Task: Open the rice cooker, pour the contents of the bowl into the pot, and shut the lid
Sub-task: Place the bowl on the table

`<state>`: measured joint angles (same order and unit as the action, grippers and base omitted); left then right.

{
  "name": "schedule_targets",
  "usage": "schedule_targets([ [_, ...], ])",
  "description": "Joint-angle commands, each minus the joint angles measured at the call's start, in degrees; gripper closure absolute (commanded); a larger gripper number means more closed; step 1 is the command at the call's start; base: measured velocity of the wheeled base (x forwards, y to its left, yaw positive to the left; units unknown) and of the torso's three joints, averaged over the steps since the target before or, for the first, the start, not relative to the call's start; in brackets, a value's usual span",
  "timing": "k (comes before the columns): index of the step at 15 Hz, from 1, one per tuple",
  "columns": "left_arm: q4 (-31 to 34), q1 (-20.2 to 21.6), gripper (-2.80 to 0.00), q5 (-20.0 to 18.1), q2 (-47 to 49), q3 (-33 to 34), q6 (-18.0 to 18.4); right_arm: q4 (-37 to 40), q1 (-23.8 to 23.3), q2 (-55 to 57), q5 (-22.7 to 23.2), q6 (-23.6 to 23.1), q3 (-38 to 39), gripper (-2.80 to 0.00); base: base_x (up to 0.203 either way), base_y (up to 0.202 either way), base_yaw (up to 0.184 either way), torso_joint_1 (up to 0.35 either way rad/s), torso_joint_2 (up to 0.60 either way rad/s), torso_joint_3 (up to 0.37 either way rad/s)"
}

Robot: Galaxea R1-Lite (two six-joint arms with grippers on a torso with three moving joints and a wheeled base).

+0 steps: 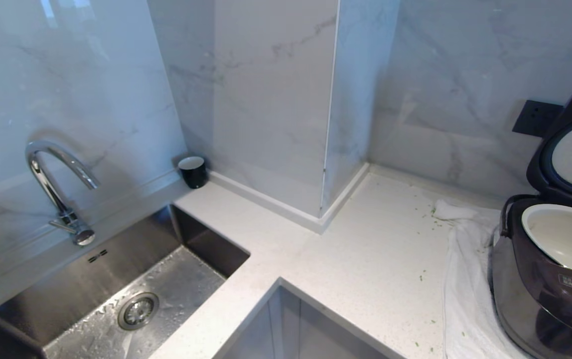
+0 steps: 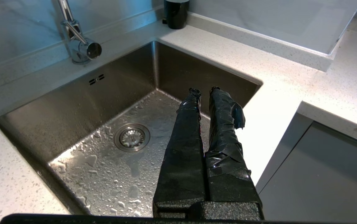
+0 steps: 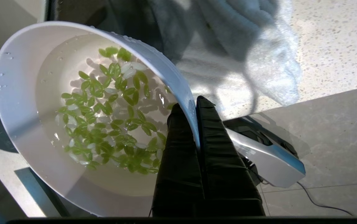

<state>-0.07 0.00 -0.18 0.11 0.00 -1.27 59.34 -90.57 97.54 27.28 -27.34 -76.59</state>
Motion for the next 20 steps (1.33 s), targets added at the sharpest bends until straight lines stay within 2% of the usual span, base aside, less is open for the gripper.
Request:
schedule_targets([
  [1,0.0,0.0,0.0,0.0,0.1,0.1,-0.1,0.3,-2.2,3.4,0.8,-0.5,-1.6,0.0,0.0,0.0,0.0,0.0,0.0,0.0],
  [5,0.0,0.0,0.0,0.0,0.1,0.1,0.0,0.3,-5.5,7.8,1.2,-1.3,-4.3,0.0,0.0,0.0,0.0,0.0,0.0,0.0],
  [12,0.0,0.0,0.0,0.0,0.1,0.1,0.0,0.3,-11.7,18.6,1.1,-1.2,-13.7,0.0,0.0,0.0,0.0,0.0,0.0,0.0],
  [15,0.0,0.0,0.0,0.0,0.1,0.1,0.0,0.3,-12.3,22.0,1.0,-0.6,-17.2,0.0,0.0,0.0,0.0,0.0,0.0,0.0],
  [20,0.0,0.0,0.0,0.0,0.1,0.1,-0.1,-1.1,-10.8,25.0,0.9,1.0,-17.8,0.0,0.0,0.0,0.0,0.0,0.0,0.0],
])
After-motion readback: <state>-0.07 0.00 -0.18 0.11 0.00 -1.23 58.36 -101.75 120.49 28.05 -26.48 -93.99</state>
